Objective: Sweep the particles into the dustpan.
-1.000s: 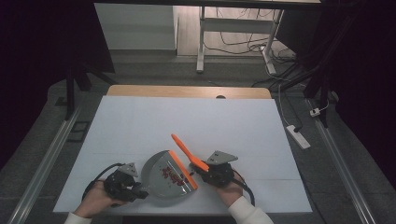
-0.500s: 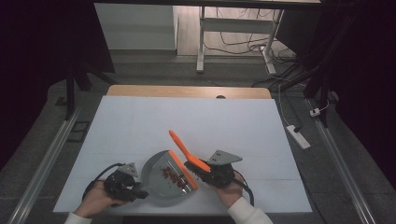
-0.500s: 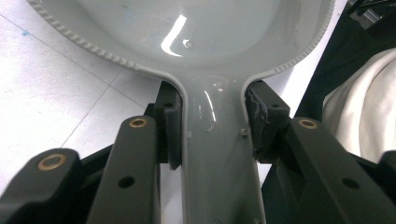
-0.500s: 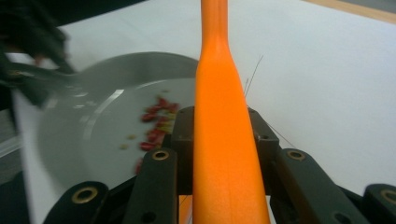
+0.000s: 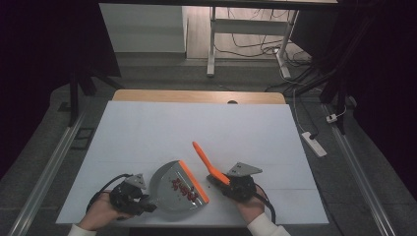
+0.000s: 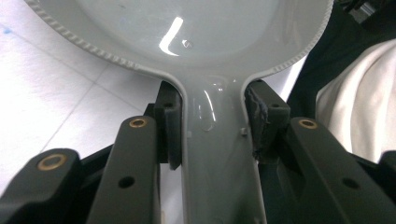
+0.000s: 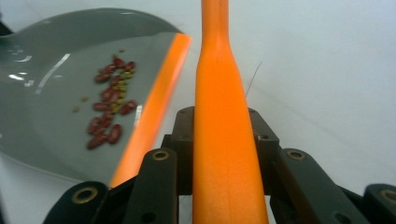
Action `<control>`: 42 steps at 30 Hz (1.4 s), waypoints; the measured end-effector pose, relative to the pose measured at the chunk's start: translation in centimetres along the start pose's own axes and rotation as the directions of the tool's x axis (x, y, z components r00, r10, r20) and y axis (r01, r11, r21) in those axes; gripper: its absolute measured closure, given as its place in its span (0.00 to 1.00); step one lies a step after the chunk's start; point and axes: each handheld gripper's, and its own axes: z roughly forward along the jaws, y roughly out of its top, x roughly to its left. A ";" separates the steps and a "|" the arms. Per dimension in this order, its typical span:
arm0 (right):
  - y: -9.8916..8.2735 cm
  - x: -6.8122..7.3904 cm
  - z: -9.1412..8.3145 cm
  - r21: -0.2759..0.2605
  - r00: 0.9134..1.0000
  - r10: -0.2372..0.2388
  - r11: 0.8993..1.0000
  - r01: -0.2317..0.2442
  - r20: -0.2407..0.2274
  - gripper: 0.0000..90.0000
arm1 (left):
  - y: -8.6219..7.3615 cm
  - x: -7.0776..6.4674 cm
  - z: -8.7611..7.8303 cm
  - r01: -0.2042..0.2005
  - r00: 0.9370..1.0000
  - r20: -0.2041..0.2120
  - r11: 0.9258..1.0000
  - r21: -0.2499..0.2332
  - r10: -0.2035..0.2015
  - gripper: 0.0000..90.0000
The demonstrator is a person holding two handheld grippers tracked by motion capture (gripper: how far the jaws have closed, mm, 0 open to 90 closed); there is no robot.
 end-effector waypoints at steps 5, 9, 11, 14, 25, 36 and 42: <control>-0.2 1.7 0.1 0.005 0.999 0.012 1.000 -0.012 -0.043 0.77 | 0.1 -0.1 0.3 -0.004 1.000 -0.001 1.000 0.009 0.004 0.69; 0.1 3.1 0.4 -0.003 0.996 -0.010 1.000 0.009 -0.083 0.77 | 0.1 0.0 0.3 -0.004 1.000 0.001 1.000 0.007 0.004 0.69; 0.3 3.0 0.2 -0.029 0.994 -0.002 1.000 -0.001 -0.113 0.77 | 0.1 0.0 0.4 -0.004 1.000 0.000 1.000 0.006 0.004 0.69; 0.5 2.7 -0.2 -0.049 0.990 0.032 0.998 -0.039 -0.136 0.77 | 0.1 0.0 0.4 -0.005 1.000 0.000 1.000 0.004 0.005 0.69; 0.7 -1.5 -2.1 -0.120 0.994 0.072 0.989 -0.082 -0.082 0.77 | -0.3 0.7 0.2 0.004 0.999 -0.052 0.996 -0.085 -0.008 0.69; 0.5 -4.4 -3.9 -0.179 0.993 0.105 0.977 -0.112 -0.048 0.77 | -0.8 1.4 -1.2 0.081 0.991 -0.081 0.969 -0.234 -0.103 0.69; 0.5 -5.4 -4.5 -0.188 0.993 0.101 0.976 -0.111 -0.061 0.77 | -1.1 1.8 -1.6 0.153 0.976 -0.106 0.944 -0.291 -0.191 0.69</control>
